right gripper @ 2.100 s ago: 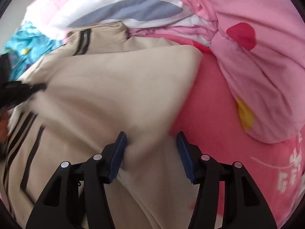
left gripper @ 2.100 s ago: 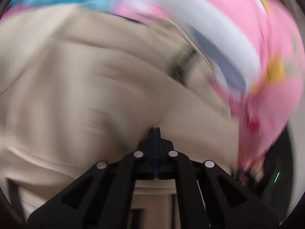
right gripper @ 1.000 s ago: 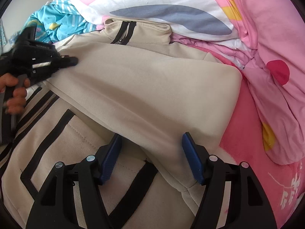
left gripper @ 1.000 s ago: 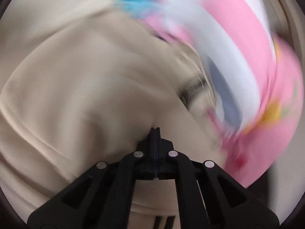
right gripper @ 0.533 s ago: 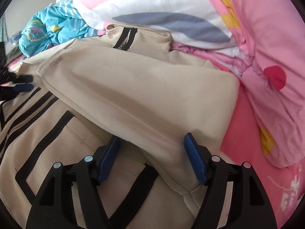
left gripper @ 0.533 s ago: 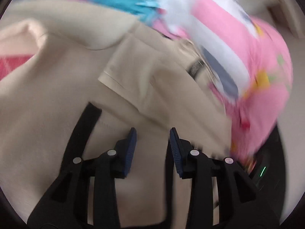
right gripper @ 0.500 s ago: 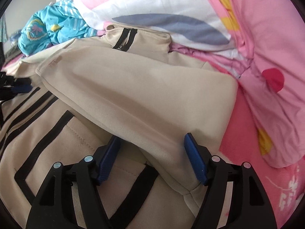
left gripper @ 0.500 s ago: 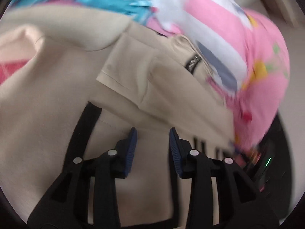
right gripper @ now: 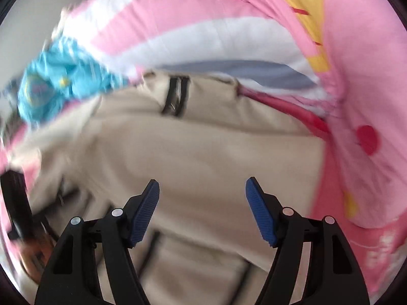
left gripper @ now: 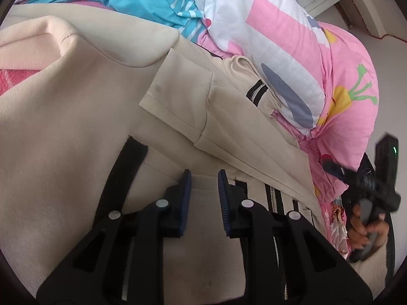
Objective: Fold large clothes
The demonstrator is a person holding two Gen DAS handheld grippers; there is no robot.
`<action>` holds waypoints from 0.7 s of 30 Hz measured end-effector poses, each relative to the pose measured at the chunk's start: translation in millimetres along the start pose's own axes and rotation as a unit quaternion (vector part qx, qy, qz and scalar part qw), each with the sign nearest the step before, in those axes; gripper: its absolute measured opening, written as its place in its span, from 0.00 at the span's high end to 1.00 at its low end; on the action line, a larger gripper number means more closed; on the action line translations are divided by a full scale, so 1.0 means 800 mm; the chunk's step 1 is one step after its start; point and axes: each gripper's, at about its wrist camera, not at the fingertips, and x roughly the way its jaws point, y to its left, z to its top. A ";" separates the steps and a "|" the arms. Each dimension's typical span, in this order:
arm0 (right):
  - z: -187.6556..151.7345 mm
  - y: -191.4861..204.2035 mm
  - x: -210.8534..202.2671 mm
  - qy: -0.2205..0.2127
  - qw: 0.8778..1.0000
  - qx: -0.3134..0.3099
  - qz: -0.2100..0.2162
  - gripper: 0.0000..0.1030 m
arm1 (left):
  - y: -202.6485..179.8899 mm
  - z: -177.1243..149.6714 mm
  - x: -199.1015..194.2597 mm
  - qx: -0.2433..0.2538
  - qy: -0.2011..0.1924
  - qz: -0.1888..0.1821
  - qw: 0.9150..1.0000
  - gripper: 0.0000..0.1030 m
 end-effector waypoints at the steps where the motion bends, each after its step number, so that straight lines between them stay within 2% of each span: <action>1: 0.002 -0.002 0.021 0.006 1.000 0.025 -0.009 0.34 | 0.000 0.000 0.001 -0.001 0.000 -0.001 1.000 0.80; 4: -0.019 -0.030 0.093 0.065 0.994 0.090 -0.023 0.32 | 0.001 -0.001 0.001 0.000 -0.001 -0.002 1.000 0.80; 6: -0.035 -0.032 0.093 0.024 0.996 0.090 -0.014 0.31 | 0.002 -0.002 0.002 0.000 -0.002 -0.004 1.000 0.80; 10: -0.018 -0.006 0.078 0.053 0.993 0.066 -0.076 0.32 | 0.003 -0.003 0.003 0.000 -0.003 -0.006 1.000 0.80; 11: -0.013 -0.001 0.067 0.047 0.993 0.071 -0.076 0.32 | 0.002 -0.003 0.004 -0.001 -0.003 -0.007 1.000 0.80; 12: -0.009 0.008 0.052 0.028 0.995 0.075 -0.058 0.32 | 0.002 -0.002 0.004 -0.001 -0.004 -0.011 1.000 0.78; 13: -0.003 0.022 0.032 -0.001 0.996 0.082 -0.022 0.32 | 0.003 -0.002 0.001 -0.003 -0.006 -0.024 1.000 0.77; 15: 0.005 0.046 0.008 -0.031 0.995 0.090 0.023 0.32 | 0.006 -0.003 -0.010 -0.010 -0.020 -0.062 0.998 0.66; 16: 0.011 0.066 -0.004 -0.049 0.993 0.094 0.053 0.32 | 0.008 -0.005 -0.025 -0.018 -0.046 -0.088 0.995 0.63; 17: 0.015 0.082 -0.009 -0.060 0.991 0.098 0.069 0.32 | 0.012 -0.008 -0.040 -0.022 -0.077 -0.113 0.990 0.53; 18: 0.017 0.095 -0.014 -0.070 0.988 0.104 0.085 0.32 | 0.016 -0.008 -0.050 -0.028 -0.099 -0.119 0.988 0.47; 20: 0.020 0.129 -0.013 -0.090 0.983 0.117 0.112 0.32 | 0.034 -0.007 -0.064 -0.063 -0.138 -0.102 0.983 0.49; 21: 0.019 0.138 -0.012 -0.096 0.982 0.119 0.115 0.32 | 0.042 -0.008 -0.068 -0.078 -0.150 -0.115 0.979 0.52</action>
